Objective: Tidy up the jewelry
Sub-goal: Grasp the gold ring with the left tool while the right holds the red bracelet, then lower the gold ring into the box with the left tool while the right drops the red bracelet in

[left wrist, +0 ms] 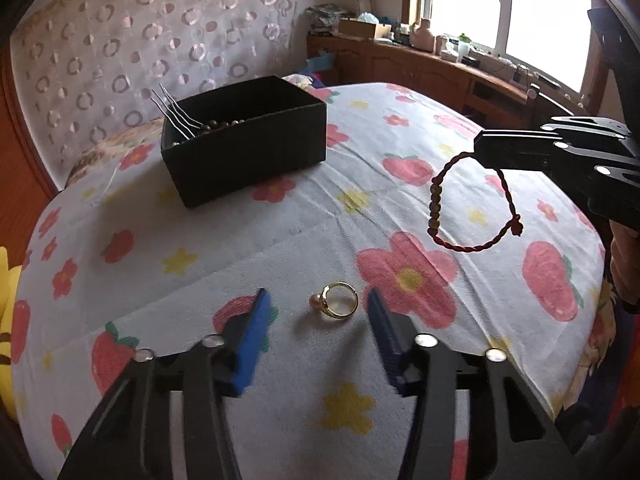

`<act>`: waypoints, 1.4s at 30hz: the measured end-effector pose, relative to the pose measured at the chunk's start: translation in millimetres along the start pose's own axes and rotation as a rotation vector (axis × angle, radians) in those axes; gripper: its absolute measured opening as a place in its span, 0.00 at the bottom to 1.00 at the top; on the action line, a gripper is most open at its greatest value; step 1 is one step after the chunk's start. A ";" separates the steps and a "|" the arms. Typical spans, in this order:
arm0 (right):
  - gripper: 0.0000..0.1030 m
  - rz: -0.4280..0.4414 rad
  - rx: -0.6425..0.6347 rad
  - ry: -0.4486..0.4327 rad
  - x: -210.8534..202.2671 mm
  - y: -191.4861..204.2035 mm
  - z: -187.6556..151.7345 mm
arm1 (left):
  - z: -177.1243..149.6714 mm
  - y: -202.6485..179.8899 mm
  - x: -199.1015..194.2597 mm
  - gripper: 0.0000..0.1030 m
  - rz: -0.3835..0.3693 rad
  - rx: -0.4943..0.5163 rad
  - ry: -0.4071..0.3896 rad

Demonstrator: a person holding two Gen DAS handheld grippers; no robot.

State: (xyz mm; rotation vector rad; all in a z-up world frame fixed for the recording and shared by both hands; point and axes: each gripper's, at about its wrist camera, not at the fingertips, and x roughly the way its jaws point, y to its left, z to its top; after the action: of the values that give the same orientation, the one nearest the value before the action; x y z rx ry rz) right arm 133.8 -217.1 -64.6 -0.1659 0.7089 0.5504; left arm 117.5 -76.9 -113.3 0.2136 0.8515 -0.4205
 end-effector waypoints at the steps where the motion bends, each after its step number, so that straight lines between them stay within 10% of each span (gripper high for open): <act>1: 0.03 0.000 0.000 0.001 0.7 0.3 -0.6 | -0.2 -1.5 0.5 0.34 -0.002 0.009 -0.003; 17: 0.03 -0.003 -0.008 -0.009 6.1 4.1 4.2 | 14.7 15.5 -23.5 0.22 0.012 -0.020 -0.085; 42: 0.03 -0.047 -0.008 -0.061 74.4 -14.2 126.6 | 94.4 70.3 -12.2 0.22 0.132 -0.086 -0.161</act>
State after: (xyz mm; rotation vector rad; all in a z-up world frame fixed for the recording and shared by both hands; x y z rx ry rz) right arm 260.2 -156.5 -18.7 -0.1719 0.6419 0.5109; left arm 205.7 -43.2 -42.0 0.1530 0.6918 -0.2733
